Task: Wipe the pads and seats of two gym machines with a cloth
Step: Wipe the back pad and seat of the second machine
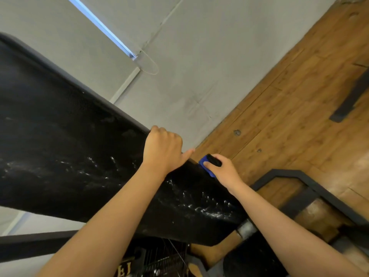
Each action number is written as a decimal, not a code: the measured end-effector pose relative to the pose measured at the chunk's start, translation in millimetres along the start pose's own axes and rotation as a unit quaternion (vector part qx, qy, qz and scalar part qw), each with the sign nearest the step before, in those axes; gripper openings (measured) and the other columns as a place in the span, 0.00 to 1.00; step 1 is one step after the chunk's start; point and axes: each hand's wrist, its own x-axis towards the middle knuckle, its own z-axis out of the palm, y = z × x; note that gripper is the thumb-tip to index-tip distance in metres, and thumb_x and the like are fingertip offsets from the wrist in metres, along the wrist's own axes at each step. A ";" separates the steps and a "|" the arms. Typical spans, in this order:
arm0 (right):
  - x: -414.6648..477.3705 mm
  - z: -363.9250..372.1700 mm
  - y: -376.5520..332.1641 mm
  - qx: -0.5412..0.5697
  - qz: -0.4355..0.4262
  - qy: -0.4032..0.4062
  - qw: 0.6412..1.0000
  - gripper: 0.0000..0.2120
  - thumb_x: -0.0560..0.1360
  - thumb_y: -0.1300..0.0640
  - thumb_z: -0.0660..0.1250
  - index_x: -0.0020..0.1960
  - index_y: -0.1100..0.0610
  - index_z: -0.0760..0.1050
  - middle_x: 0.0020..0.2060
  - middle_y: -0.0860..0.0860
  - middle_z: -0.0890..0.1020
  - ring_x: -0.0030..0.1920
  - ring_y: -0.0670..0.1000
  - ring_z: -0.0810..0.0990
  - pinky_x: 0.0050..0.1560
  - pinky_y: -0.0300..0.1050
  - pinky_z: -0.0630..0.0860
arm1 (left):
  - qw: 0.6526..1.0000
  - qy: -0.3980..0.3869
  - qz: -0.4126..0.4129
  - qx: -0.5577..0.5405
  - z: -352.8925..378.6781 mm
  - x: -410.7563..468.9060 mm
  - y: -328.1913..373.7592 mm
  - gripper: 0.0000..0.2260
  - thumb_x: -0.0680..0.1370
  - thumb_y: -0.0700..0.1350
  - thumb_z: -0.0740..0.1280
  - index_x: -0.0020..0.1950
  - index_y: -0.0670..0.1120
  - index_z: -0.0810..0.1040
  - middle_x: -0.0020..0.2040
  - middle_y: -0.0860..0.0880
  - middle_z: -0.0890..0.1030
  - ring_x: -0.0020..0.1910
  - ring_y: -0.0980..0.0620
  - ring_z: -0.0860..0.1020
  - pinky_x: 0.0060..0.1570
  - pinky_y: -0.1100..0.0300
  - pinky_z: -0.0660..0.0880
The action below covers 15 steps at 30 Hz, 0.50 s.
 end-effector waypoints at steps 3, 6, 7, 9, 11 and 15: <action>3.6 5.7 -12.3 0.008 -0.041 -0.009 0.999 0.07 0.76 0.55 0.69 0.52 0.55 0.78 0.44 0.49 0.81 0.46 0.46 0.79 0.47 0.38 0.73 | 1.000 0.006 -0.001 -0.001 -0.2 1.7 1.4 0.29 0.78 0.68 0.47 0.31 0.46 0.67 0.26 0.50 0.66 0.28 0.52 0.66 0.37 0.55 0.62; -0.4 -1.2 4.7 -0.005 -0.033 0.000 0.999 0.06 0.76 0.56 0.68 0.52 0.56 0.77 0.44 0.48 0.81 0.46 0.45 0.78 0.47 0.36 0.73 | 1.000 0.005 -0.005 0.006 1.4 0.6 2.1 0.30 0.78 0.68 0.47 0.31 0.46 0.67 0.25 0.51 0.66 0.26 0.52 0.64 0.36 0.56 0.62; -2.1 -5.4 16.5 -0.016 -0.021 0.008 1.000 0.06 0.76 0.56 0.68 0.52 0.56 0.77 0.43 0.47 0.80 0.45 0.43 0.78 0.46 0.34 0.72 | 1.000 0.005 -0.008 0.008 2.3 0.1 2.5 0.30 0.78 0.68 0.47 0.30 0.46 0.66 0.25 0.51 0.66 0.26 0.53 0.62 0.36 0.56 0.62; -4.6 -15.4 43.6 -0.042 0.011 0.034 0.998 0.06 0.76 0.56 0.68 0.53 0.55 0.77 0.43 0.45 0.79 0.46 0.44 0.77 0.45 0.35 0.70 | 1.000 0.011 -0.013 0.008 3.3 0.2 3.1 0.30 0.78 0.68 0.47 0.30 0.46 0.65 0.25 0.51 0.65 0.25 0.52 0.61 0.36 0.56 0.62; -5.7 -26.5 72.0 -0.069 0.053 0.052 0.995 0.08 0.76 0.55 0.68 0.54 0.55 0.77 0.45 0.48 0.80 0.49 0.49 0.78 0.48 0.40 0.70 | 1.000 0.013 -0.016 0.005 4.0 0.9 3.8 0.30 0.78 0.67 0.46 0.30 0.46 0.65 0.25 0.51 0.65 0.26 0.52 0.61 0.37 0.56 0.62; -11.0 -43.7 105.4 -0.082 0.127 0.057 0.987 0.10 0.77 0.55 0.67 0.57 0.57 0.76 0.48 0.52 0.80 0.53 0.53 0.77 0.51 0.43 0.68 | 0.999 0.024 -0.027 0.012 3.5 1.3 4.6 0.29 0.79 0.66 0.48 0.28 0.46 0.62 0.23 0.51 0.63 0.24 0.53 0.59 0.36 0.56 0.61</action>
